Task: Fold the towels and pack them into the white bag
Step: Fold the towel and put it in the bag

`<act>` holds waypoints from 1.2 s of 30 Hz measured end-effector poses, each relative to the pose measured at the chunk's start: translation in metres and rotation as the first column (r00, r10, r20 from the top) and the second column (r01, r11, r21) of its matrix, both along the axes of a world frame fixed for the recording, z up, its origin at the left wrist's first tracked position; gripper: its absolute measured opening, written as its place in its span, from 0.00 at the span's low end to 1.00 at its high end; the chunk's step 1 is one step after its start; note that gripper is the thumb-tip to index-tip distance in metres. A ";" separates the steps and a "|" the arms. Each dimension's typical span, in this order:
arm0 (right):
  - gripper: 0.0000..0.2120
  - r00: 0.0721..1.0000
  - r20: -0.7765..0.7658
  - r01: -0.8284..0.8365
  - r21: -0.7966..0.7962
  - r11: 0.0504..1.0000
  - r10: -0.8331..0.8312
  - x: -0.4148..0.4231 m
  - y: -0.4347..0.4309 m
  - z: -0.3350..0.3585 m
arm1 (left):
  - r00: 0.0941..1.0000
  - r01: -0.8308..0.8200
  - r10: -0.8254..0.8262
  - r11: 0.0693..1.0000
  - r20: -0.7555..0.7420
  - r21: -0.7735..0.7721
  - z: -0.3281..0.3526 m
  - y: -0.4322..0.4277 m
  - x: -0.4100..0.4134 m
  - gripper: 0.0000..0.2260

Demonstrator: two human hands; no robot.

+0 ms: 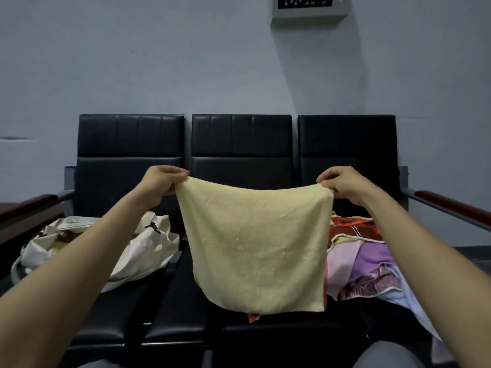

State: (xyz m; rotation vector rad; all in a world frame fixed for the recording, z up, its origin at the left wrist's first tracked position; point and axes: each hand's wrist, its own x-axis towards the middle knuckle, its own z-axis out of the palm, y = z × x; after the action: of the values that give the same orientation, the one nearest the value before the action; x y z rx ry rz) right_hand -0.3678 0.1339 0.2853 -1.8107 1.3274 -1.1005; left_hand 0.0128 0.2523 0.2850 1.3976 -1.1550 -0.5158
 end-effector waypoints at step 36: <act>0.15 0.860 0.509 0.018 -0.078 0.997 0.024 0.040 -0.050 -0.004 | 0.763 0.301 -0.174 0.948 -0.622 0.104 0.007 -0.037 0.024 0.17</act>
State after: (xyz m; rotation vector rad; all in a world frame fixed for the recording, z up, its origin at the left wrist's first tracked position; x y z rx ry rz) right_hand -0.3280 0.0840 0.2809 -1.4236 0.9680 -1.5198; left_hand 0.0369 0.2157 0.2916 1.1142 -0.7571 -1.2015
